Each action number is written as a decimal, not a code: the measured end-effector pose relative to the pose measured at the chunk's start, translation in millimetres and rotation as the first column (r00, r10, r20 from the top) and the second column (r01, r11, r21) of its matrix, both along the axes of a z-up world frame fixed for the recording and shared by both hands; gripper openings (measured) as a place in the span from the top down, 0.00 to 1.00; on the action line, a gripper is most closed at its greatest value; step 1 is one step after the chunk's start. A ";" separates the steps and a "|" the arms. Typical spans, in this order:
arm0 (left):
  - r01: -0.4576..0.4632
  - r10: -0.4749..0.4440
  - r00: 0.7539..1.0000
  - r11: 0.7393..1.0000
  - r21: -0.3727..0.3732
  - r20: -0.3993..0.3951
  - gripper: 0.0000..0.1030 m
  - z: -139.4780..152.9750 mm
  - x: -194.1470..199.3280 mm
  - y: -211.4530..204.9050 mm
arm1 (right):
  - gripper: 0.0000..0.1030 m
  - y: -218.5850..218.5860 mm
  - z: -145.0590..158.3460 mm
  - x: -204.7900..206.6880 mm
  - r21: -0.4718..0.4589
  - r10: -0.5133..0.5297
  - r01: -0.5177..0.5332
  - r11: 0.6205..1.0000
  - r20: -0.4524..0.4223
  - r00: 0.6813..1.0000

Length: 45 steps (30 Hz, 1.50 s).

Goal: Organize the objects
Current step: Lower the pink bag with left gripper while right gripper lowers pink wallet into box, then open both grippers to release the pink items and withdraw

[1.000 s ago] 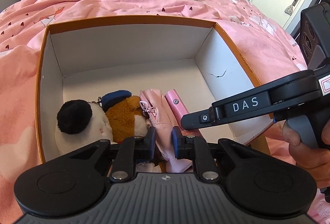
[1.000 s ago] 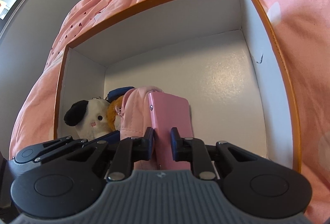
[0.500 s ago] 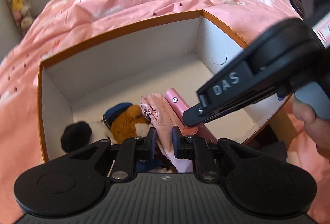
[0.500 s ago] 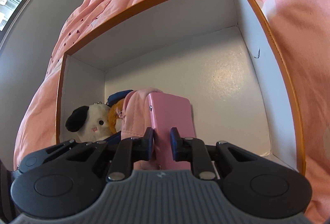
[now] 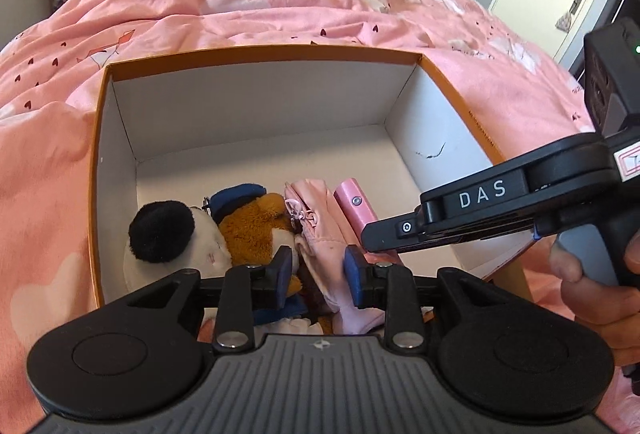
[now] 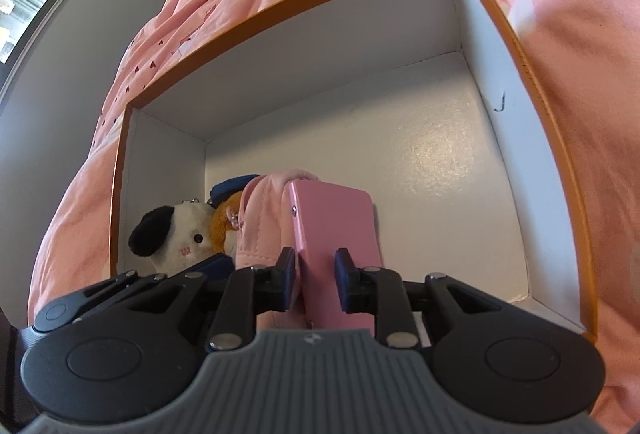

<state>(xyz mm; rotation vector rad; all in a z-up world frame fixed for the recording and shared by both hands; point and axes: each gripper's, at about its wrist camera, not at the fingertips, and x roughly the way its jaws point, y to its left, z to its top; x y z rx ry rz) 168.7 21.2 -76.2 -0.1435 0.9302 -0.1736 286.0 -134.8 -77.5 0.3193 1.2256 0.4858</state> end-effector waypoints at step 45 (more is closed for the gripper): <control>-0.014 0.018 0.999 0.997 -0.079 0.048 0.66 10.4 -11.8 6.4 | 0.63 3.1 18.3 -3.3 -0.132 0.076 -0.065 0.989 0.083 0.994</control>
